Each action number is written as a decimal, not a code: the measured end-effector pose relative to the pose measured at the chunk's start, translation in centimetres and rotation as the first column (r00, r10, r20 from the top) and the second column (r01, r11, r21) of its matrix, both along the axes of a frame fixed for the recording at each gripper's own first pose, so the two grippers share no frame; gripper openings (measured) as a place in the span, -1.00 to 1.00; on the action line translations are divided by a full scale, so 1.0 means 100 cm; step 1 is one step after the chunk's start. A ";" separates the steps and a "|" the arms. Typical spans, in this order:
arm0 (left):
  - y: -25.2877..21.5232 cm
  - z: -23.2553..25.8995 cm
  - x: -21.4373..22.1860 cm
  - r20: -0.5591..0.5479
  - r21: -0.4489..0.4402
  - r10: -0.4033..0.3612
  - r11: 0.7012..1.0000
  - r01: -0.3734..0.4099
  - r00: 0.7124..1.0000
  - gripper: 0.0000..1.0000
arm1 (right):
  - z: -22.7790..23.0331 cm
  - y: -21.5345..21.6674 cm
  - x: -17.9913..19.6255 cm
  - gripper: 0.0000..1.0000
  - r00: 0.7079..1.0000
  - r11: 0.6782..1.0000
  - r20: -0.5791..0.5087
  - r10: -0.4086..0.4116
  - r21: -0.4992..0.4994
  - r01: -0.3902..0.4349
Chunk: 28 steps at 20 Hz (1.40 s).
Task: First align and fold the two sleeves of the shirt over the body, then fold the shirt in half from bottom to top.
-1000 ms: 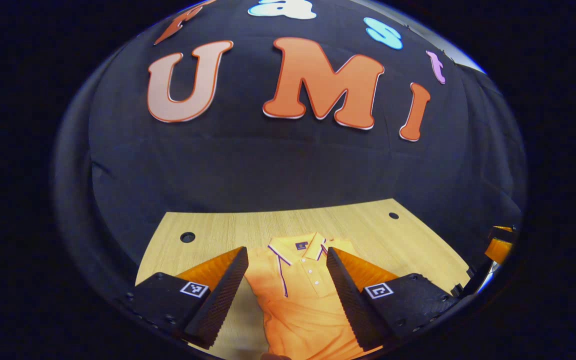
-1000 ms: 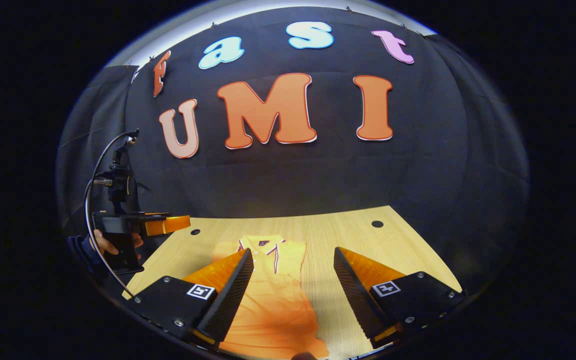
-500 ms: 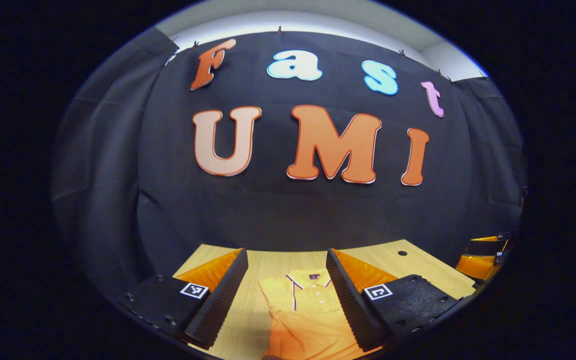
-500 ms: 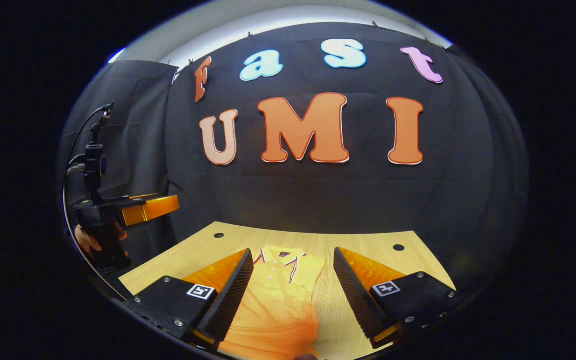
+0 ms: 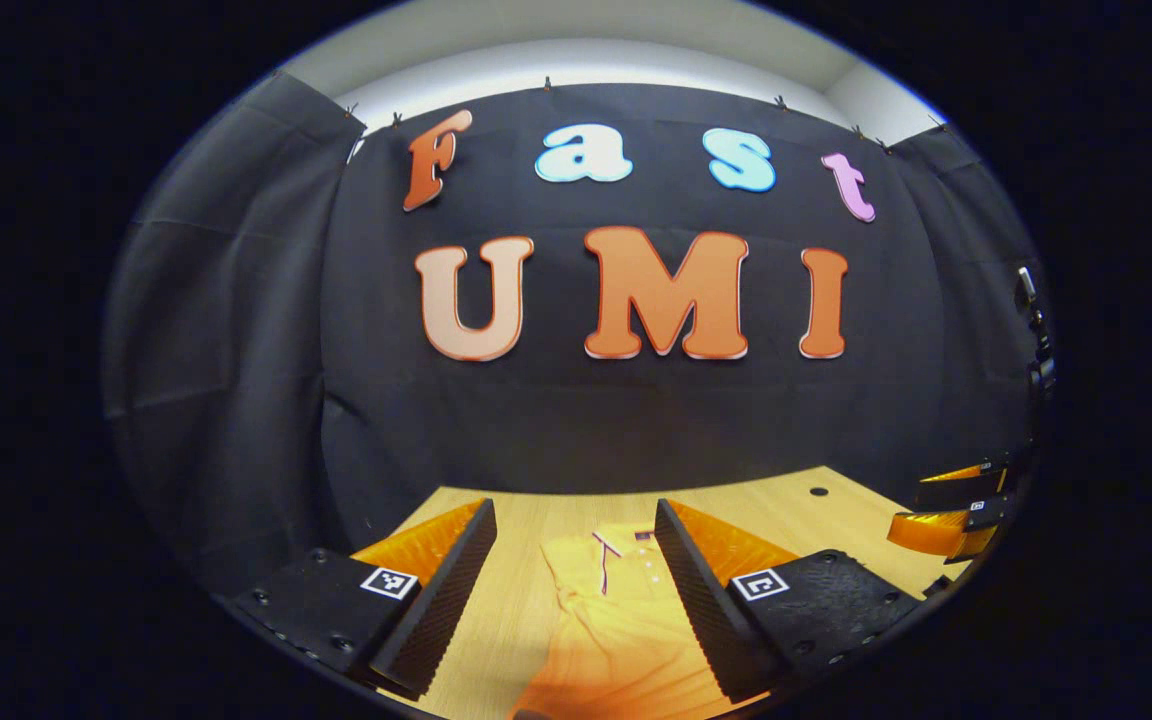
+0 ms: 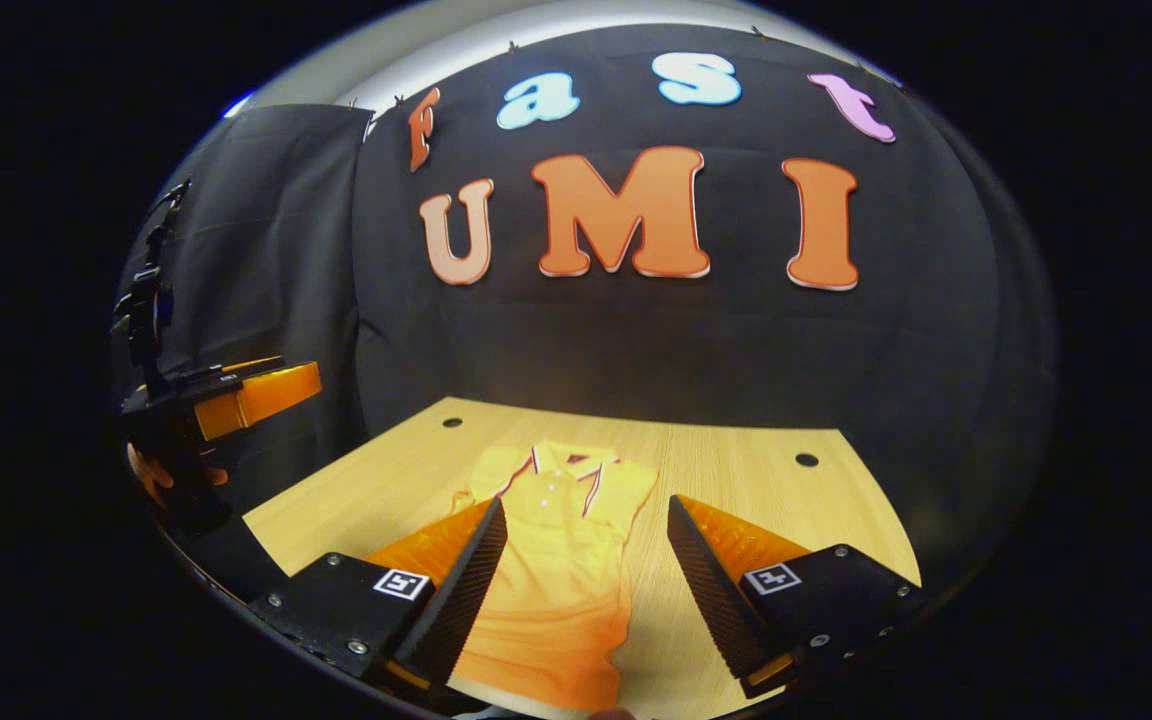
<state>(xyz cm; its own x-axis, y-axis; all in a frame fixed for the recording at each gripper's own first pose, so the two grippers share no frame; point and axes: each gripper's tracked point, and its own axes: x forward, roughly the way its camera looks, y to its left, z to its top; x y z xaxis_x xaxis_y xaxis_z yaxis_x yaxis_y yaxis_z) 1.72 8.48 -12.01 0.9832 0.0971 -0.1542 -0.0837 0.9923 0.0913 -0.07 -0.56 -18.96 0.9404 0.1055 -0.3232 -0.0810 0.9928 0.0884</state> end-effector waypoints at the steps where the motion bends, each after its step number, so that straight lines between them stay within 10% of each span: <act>1: 0.002 -0.013 -0.002 -0.048 0.002 0.003 1.000 -0.003 0.999 0.96 | -0.015 -0.004 -0.003 0.97 0.999 1.000 -0.043 -0.004 0.006 0.005; 10: 0.013 -0.140 -0.042 -0.421 -0.017 0.015 1.000 -0.025 0.907 0.96 | -0.130 -0.004 -0.048 0.98 0.925 1.000 -0.379 0.020 0.014 -0.016; 19: 0.024 -0.217 -0.100 -0.727 -0.053 0.031 0.994 -0.101 0.686 0.98 | -0.207 0.005 -0.086 0.98 0.809 0.999 -0.587 0.026 0.034 -0.007; 28: 0.044 -0.283 -0.132 -0.851 -0.087 0.042 0.972 -0.219 0.523 0.99 | -0.243 0.014 -0.107 0.98 0.714 0.998 -0.699 0.035 0.060 0.009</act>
<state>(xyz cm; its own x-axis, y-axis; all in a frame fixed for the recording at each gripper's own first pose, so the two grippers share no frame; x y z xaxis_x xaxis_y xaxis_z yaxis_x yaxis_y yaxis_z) -11.47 12.89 -40.35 0.3656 0.0996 -0.9254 -0.1860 0.9820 0.0322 -10.74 0.81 -43.25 0.4460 0.1542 -0.8816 0.0130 0.9838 0.1787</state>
